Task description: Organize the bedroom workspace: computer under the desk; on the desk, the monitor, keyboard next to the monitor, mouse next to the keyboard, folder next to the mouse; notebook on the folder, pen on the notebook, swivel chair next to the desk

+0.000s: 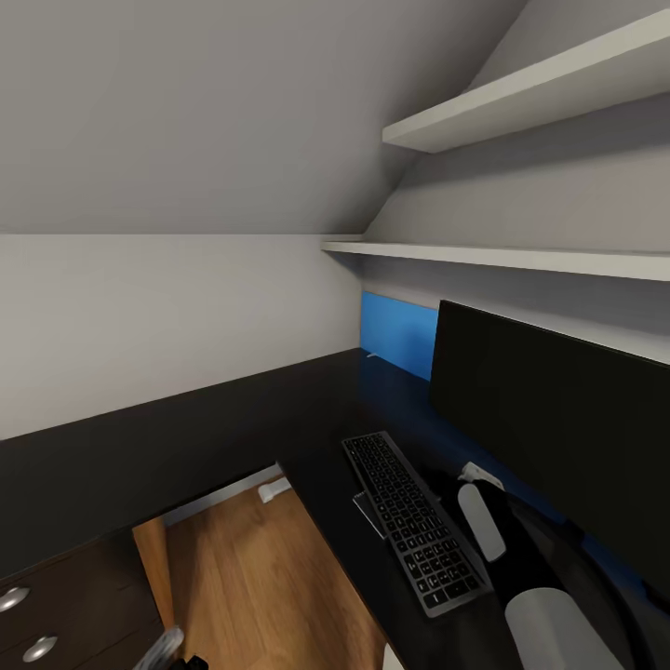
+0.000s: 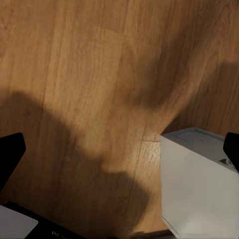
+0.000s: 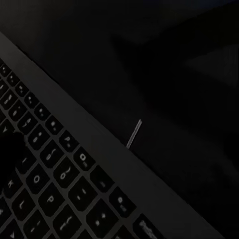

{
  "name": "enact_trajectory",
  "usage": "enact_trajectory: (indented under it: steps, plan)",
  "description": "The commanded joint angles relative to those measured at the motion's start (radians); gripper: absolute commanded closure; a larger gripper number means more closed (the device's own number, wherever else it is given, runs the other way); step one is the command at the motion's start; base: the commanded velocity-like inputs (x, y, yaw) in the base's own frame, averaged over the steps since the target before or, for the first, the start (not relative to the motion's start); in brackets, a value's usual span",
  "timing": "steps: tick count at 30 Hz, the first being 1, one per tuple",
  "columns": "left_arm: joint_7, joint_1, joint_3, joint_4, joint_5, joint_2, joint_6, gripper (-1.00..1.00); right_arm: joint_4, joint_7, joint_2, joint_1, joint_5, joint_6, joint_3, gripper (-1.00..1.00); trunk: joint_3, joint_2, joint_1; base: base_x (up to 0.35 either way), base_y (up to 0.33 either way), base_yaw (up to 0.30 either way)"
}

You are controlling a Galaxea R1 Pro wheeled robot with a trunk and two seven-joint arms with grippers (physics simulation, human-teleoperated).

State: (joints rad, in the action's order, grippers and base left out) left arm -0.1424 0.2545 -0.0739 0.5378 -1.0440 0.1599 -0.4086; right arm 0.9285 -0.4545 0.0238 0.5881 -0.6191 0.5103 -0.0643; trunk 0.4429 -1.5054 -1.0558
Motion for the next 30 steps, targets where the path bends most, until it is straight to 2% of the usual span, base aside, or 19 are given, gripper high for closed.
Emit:
enact_trajectory:
  steps: [1, 6, 16, 26, 30]
  plan:
    - [-0.008, 0.0, -0.007, 0.0, -0.012, 0.002, -0.001, -1.0, 0.001, -0.007, 0.001, 0.001, -0.013, 0.002, -0.009, -1.0, 0.001, -0.001, 0.0, 0.003, 0.0, 0.0]
    - [-0.005, 0.0, -0.005, -0.006, -0.014, 0.002, -0.002, -1.0, -0.006, -0.006, 0.0, 0.005, -0.029, 0.001, -0.046, -1.0, 0.017, -0.036, -0.019, 0.001, 0.0, 0.0]
    - [-0.003, 0.0, -0.005, -0.008, -0.014, 0.003, -0.002, -1.0, -0.022, -0.006, 0.001, 0.013, -0.037, 0.0, -0.061, -1.0, 0.048, -0.106, -0.057, 0.0, 0.0, 0.0]
    - [-0.001, 0.0, -0.006, -0.008, -0.015, 0.002, -0.005, -1.0, -0.023, -0.006, -0.001, 0.013, -0.037, 0.0, -0.063, -1.0, 0.048, -0.106, -0.057, 0.0, 0.0, 0.0]
    - [-0.001, 0.0, -0.005, -0.009, -0.014, 0.002, -0.005, -1.0, -0.023, -0.006, -0.001, 0.013, -0.037, 0.0, -0.063, -1.0, 0.061, -0.134, -0.073, 0.0, 0.0, 0.0]
